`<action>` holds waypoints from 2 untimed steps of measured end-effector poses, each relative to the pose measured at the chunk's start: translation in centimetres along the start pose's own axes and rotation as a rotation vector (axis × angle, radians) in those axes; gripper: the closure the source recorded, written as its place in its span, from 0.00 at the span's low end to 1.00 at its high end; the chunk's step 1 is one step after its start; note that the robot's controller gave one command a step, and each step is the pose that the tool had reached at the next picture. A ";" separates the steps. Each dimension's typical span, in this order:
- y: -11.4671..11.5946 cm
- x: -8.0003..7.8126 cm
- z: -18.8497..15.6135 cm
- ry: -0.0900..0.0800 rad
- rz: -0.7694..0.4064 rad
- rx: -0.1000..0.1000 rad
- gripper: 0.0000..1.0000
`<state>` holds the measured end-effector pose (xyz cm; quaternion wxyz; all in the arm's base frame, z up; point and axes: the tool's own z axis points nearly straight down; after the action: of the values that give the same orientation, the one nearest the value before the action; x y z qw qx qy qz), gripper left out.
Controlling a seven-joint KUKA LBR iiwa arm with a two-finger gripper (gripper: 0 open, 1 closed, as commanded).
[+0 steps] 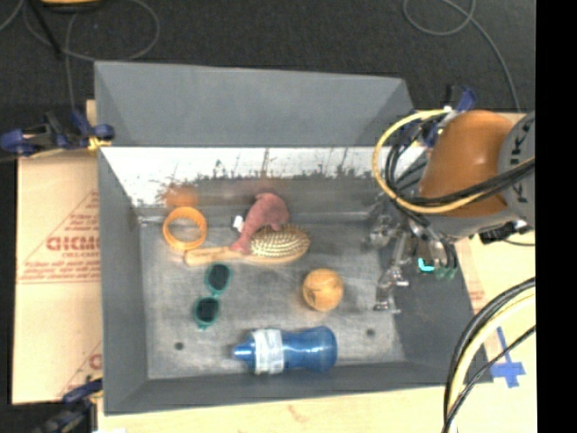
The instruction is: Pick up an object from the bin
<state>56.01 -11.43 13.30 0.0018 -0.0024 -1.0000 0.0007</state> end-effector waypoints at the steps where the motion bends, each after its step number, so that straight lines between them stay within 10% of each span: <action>1: 0.0 -0.2 -0.4 -0.008 -0.003 0.001 0.00; 2: 3.6 0.8 3.0 -0.012 0.071 -0.001 0.00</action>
Offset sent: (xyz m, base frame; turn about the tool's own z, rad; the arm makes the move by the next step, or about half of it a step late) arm -0.0193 0.0716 -0.0630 0.1280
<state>55.22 -7.79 10.30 -0.0042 -0.0378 -0.9993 0.0004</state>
